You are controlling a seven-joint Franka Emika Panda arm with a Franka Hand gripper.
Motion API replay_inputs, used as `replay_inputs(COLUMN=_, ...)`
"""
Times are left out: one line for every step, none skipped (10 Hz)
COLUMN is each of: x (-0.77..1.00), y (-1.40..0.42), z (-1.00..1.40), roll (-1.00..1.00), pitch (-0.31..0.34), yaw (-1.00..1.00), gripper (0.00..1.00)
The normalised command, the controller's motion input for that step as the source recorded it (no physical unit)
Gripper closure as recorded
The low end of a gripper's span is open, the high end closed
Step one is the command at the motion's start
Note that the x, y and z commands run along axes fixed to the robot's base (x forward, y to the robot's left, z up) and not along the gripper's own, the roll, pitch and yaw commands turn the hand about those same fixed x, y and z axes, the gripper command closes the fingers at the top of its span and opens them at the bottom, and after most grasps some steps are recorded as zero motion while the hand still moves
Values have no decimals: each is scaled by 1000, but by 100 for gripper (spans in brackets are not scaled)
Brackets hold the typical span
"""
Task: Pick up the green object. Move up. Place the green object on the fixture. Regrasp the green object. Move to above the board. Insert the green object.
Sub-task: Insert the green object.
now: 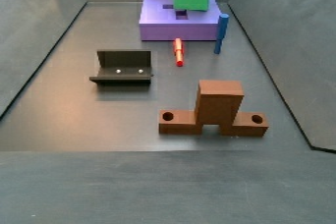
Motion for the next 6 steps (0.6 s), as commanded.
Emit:
replay_inputs(x=486, y=-369, z=26, roll=0, pitch=-74, yaw=446, gripper=100)
replay_inputs(x=274, y=-437, z=0, roll=67, pitch=-219, yaw=431, gripper=100)
replay_inputs(x=0, y=-554, z=-106, roll=206, pitch=-390, yaw=443, gripper=100)
replay_inputs(x=-180, y=-674, z=-89, roll=373, pitch=-487, yaw=446, gripper=100)
replay_inputs(x=-106, y=-457, z=-3, roll=216, pitch=-469, yaw=446, gripper=100)
replay_inputs(x=-9, y=-240, z=0, roll=39, pitch=-441, yaw=420, gripper=100)
